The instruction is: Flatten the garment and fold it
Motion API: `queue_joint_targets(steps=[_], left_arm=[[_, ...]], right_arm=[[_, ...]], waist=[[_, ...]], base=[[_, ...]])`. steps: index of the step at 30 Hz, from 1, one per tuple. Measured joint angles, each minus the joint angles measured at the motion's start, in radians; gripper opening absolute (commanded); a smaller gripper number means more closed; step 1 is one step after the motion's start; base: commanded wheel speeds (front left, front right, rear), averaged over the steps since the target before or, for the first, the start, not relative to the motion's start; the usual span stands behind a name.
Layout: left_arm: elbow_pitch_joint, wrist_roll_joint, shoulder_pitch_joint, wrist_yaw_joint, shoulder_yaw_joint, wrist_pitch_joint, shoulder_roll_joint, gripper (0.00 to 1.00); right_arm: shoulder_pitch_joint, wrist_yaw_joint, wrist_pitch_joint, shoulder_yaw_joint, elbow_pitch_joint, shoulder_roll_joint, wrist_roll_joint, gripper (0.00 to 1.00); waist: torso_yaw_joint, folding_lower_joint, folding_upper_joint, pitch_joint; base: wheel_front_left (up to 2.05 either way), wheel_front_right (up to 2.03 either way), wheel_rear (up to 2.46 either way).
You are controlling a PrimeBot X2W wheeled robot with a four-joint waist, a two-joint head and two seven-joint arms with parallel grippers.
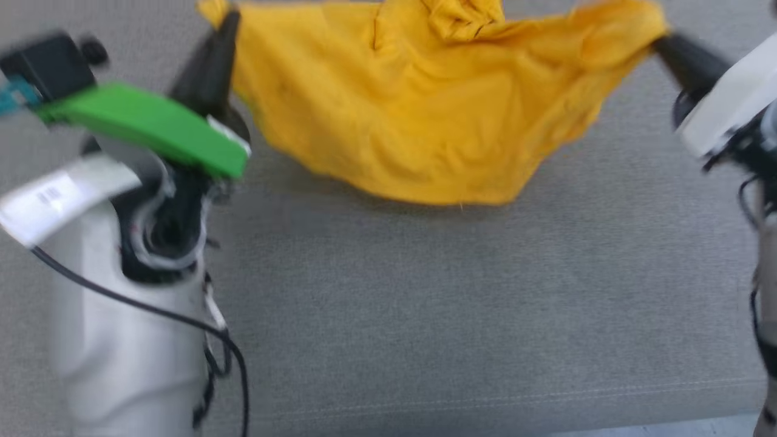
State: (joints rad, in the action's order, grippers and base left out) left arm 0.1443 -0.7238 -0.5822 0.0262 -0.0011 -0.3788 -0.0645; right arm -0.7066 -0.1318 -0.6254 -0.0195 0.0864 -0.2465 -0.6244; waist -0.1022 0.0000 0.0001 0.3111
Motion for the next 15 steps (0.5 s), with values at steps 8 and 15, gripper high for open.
queue_joint_targets(steps=[8,15], left_arm=[[-0.116,0.014,-0.364,0.017,0.052,0.008,-0.056,0.0],[-0.246,0.042,-0.57,0.039,0.076,0.06,-0.082,0.0]], right_arm=[[-0.236,0.0,-0.007,-0.107,-0.058,0.013,-0.053,0.0],[-0.39,0.0,0.006,-0.179,-0.009,0.044,-0.052,0.0]], waist=[[-0.04,0.0,0.0,-0.089],[-0.07,0.0,0.0,-0.13]], base=[[0.0,0.0,0.0],[0.0,0.0,0.0]])
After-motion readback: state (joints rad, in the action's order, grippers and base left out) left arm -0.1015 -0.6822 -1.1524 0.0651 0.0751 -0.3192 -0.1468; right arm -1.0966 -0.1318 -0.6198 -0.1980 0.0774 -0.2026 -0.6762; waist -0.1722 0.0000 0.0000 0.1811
